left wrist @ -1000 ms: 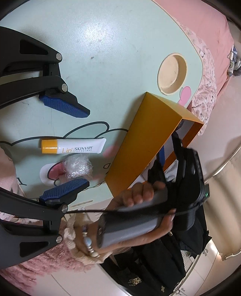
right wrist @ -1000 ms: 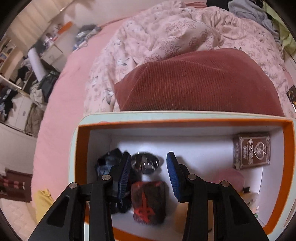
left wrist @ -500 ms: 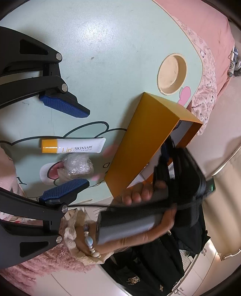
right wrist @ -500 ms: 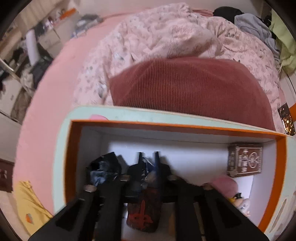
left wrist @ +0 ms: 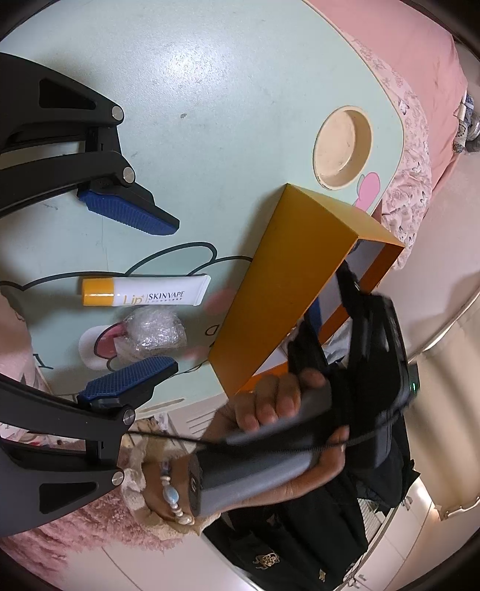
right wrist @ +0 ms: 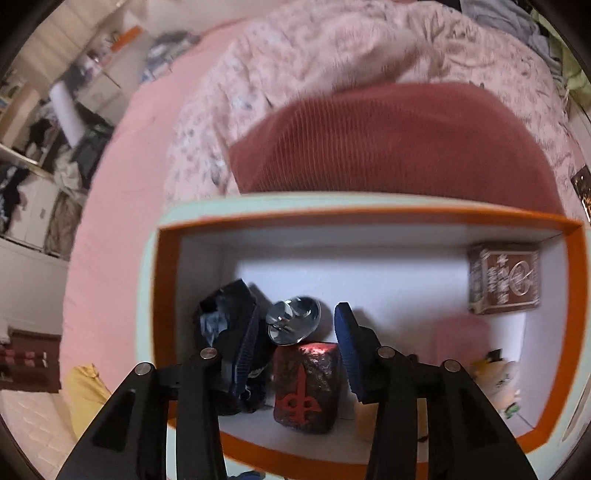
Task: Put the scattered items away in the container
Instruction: 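Reach into the orange box and grasp the silver metal fitting with the right tool, then set the silver metal fitting on the table and open the right tool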
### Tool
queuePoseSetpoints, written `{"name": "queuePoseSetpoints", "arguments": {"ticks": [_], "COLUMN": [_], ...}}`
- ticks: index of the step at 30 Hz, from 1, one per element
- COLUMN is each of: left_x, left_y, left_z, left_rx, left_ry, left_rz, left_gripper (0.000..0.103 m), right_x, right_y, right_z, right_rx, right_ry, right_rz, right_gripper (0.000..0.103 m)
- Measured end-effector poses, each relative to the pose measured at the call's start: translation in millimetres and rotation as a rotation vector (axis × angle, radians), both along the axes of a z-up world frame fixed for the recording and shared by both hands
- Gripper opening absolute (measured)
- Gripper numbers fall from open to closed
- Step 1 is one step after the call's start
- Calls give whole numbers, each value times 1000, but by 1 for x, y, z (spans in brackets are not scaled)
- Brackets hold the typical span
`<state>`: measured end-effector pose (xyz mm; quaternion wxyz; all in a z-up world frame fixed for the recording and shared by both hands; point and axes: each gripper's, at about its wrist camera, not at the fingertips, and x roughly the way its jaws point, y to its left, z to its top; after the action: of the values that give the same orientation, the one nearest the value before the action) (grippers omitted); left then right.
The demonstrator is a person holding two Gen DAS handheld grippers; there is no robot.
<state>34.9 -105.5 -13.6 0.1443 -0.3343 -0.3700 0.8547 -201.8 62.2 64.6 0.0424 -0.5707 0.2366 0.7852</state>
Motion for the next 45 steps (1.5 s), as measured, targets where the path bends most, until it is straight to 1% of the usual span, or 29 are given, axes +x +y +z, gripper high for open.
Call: {"name": "queuePoseSetpoints", "arguments": {"ticks": [1, 2, 6, 9, 12, 15, 17, 18, 21, 23, 26, 30, 33, 36, 39, 40, 42, 45], "left_x": [0, 0, 1, 2, 2, 3, 3, 3, 3, 3, 3, 2, 0, 0, -1, -1, -1, -1], "left_y": [0, 0, -1, -1, 0, 0, -1, -1, -1, -1, 1, 3, 5, 6, 6, 6, 5, 5], "left_z": [0, 0, 0, 0, 0, 1, 1, 1, 1, 1, 1, 2, 2, 2, 2, 2, 2, 2], "left_rx": [0, 0, 2, 2, 0, -2, -2, -2, -3, -7, -15, -31, -42, -47, -49, -49, -48, -48], "left_ry": [0, -1, 2, 1, 0, -1, -1, -1, -1, -4, -10, -19, -25, -28, -31, -31, -31, -31], "left_rz": [0, 0, -1, -1, -3, -4, -4, -4, -5, -5, -5, -4, -5, -6, -6, -6, -7, -7], "left_gripper": [69, 69, 69, 69, 69, 69, 69, 69, 69, 69, 69, 69, 69, 69, 69, 69, 69, 69], "right_x": [-1, -2, -1, 4, 19, 48, 79, 92, 140, 171, 202, 231, 238, 237, 237, 237, 239, 252], "right_y": [-2, -3, -5, -2, 1, 1, -1, -1, -2, 2, 12, 29, 35, 34, 36, 36, 36, 36], "right_z": [-4, -5, -5, 0, 20, 51, 70, 75, 81, 73, 54, 19, -6, -18, -25, -25, -25, -20], "right_rx": [6, 23, 31, 43, 53, 78, 109, 119, 137, 147, 166, 120, 126, 124, 113, 105, 94, 81], "right_ry": [-15, -17, -14, 24, 123, 251, 338, 366, 444, 474, 480, 455, 417, 402, 409, 411, 424, 492], "right_rz": [-3, -4, 2, -6, -24, -37, -32, -29, -21, -35, -79, -148, -178, -182, -188, -185, -193, -225], "right_gripper": [38, 31, 30, 30, 30, 30, 30, 30, 30, 30, 30, 30, 30, 31, 31, 32, 47, 53]}}
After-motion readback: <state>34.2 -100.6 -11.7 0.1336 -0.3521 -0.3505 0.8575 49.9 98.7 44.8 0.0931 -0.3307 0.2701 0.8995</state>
